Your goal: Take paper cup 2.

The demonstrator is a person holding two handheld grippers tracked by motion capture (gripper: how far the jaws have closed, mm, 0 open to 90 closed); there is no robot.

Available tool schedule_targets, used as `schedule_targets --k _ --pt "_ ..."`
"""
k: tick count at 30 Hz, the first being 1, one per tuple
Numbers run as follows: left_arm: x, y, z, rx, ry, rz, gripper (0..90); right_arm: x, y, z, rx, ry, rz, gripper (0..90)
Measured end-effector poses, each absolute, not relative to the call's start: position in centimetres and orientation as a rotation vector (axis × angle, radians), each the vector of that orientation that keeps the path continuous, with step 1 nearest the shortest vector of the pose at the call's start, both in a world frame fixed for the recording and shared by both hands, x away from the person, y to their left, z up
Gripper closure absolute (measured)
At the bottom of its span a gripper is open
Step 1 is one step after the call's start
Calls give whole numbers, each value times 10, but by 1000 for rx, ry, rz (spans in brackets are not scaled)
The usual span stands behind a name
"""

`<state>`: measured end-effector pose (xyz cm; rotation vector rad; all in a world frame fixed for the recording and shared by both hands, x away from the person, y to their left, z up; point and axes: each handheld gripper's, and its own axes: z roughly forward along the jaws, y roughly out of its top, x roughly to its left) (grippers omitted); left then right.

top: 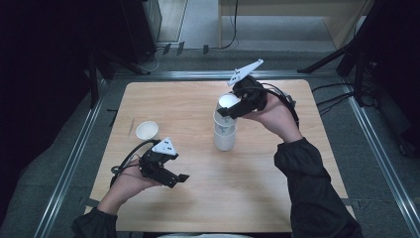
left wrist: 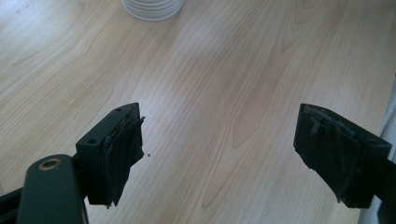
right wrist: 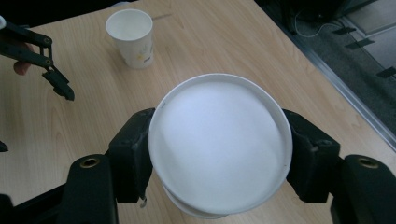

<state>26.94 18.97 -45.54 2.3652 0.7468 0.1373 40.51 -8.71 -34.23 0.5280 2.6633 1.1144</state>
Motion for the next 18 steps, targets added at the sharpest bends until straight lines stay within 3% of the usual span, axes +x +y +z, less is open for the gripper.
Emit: schedule_targets --k 9,18 --pt "273 187 -451 2327 743 117 154 387 -101 -317 516 2594 1164 343" --pt "284 181 -447 2303 700 89 154 374 -115 -318 521 2628 1151 345"
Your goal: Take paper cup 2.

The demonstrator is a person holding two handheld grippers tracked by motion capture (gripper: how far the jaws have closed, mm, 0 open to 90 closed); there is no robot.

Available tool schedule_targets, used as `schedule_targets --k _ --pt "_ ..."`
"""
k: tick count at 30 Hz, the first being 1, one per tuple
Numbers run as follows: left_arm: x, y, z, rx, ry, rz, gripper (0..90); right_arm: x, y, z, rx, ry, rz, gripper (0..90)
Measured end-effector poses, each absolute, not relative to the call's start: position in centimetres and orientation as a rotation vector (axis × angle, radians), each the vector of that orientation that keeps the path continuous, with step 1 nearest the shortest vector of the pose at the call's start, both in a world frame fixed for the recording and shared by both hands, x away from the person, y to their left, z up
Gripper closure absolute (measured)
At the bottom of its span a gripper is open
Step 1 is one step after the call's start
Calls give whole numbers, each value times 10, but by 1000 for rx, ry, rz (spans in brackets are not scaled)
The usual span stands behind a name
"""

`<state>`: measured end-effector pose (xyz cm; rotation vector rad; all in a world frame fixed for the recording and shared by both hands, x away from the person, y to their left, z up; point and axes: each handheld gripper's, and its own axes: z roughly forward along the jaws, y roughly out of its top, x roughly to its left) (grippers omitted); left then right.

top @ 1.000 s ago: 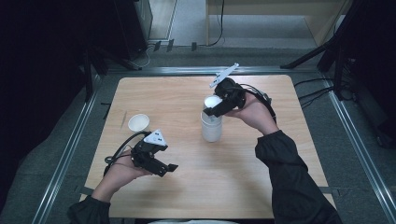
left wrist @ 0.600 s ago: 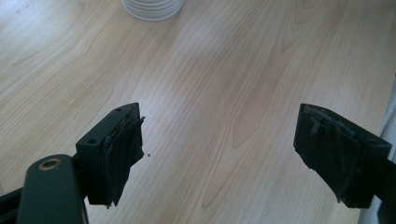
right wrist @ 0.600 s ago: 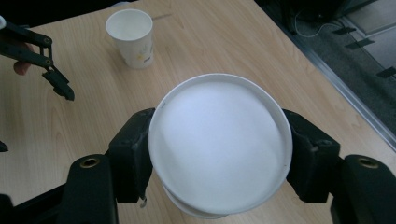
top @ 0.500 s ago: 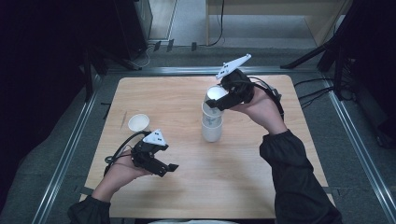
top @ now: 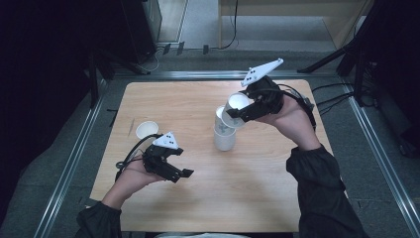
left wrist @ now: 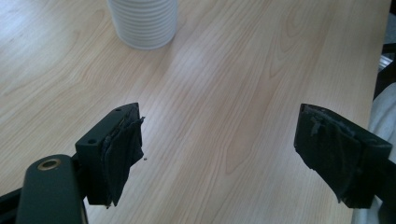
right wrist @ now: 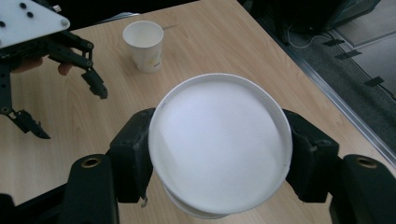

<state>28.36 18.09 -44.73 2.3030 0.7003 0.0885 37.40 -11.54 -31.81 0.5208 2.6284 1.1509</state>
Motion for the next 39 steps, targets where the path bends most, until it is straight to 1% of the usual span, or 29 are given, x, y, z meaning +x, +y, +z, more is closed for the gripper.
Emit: schedule_targets --k 2,3,14,20,24,31,37,39 --pt "287 178 -447 2304 683 65 151 371 -119 -320 532 2634 1146 346" --pt "288 176 -447 2307 673 67 127 369 -122 -320 530 2634 1143 345" --pt "306 158 -445 2312 580 38 131 351 -145 -338 548 2661 1156 345" --pt "314 153 -447 2298 572 19 133 342 -143 -355 526 2700 1156 346" --pt "319 150 -448 2285 560 -25 131 338 -142 -369 521 2714 1154 346" --pt "320 150 -450 2269 544 -59 107 336 -143 -391 536 2736 1182 346" --pt "320 150 -451 2248 524 -56 98 331 -144 -410 528 2757 1167 346" --pt "319 148 -451 2248 525 -30 98 329 -145 -415 530 2763 1176 346"
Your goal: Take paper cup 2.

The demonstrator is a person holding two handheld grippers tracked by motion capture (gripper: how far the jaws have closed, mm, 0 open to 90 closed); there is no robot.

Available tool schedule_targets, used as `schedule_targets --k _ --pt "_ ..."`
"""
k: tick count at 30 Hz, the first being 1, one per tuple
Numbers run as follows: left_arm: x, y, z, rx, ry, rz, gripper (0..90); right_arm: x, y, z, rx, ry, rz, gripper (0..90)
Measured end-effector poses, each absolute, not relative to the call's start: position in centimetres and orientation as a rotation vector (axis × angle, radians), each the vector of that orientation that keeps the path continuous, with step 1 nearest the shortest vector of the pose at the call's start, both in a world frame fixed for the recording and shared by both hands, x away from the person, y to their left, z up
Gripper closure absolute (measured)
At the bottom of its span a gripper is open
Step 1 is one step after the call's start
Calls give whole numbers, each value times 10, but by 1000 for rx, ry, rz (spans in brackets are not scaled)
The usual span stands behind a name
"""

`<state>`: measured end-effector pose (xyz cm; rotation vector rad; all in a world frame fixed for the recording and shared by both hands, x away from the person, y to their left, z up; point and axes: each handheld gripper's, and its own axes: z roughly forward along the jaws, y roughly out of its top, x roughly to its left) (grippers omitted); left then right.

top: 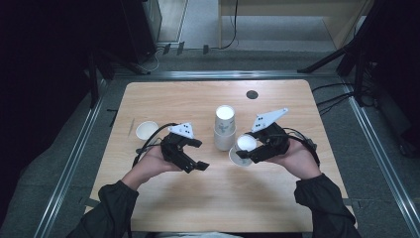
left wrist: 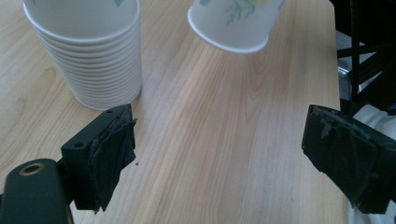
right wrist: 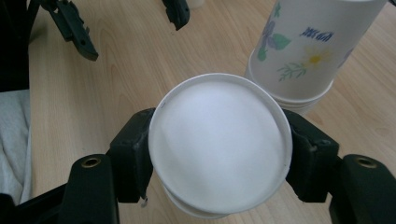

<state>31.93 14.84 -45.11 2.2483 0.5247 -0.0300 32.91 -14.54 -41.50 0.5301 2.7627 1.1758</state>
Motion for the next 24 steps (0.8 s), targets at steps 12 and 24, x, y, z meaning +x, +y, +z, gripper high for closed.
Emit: schedule_targets --k 12,24 --pt "317 143 -454 2205 476 -48 101 324 -146 -441 526 2820 1188 348" --pt "303 132 -463 2172 443 -81 126 321 -121 -434 398 2854 1270 347"
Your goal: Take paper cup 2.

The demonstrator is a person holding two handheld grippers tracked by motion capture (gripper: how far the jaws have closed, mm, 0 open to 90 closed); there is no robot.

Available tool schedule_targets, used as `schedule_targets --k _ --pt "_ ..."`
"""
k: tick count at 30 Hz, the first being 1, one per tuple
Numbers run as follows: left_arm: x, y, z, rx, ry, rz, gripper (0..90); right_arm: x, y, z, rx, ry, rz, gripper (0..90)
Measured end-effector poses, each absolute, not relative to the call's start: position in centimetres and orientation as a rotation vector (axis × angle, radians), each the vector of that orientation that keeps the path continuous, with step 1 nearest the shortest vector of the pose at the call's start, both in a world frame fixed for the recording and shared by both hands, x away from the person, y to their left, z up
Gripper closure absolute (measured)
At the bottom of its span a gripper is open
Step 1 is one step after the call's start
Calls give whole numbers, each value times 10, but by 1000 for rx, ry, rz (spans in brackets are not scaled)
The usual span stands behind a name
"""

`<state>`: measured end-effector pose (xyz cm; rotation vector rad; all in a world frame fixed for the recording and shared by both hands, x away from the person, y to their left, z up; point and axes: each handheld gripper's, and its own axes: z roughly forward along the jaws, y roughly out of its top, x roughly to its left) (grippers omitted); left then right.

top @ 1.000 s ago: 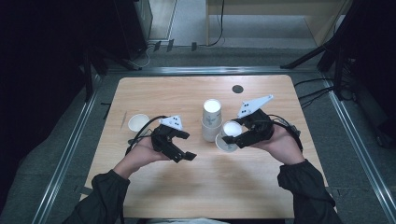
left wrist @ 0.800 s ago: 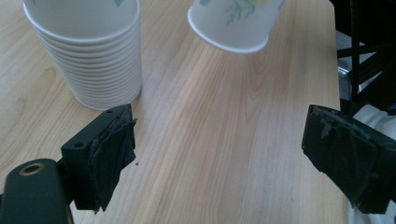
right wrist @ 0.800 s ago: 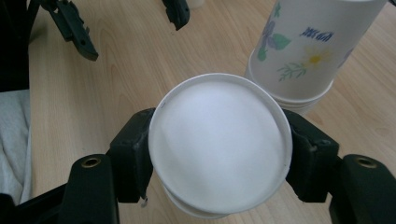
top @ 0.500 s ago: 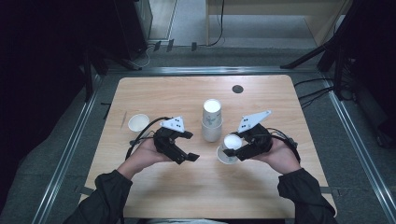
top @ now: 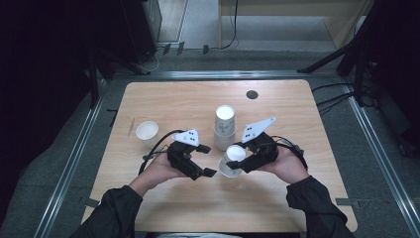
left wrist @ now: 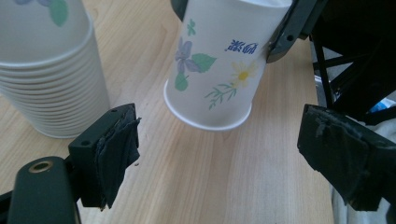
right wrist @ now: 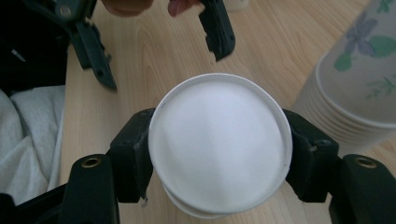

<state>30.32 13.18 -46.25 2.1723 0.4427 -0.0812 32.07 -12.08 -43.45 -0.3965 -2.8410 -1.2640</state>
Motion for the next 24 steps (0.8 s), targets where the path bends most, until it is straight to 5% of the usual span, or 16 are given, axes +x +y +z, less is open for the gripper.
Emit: schedule_targets --k 24 --pt "289 134 -472 2125 442 -45 139 316 -79 -416 -227 -2760 -1293 348"
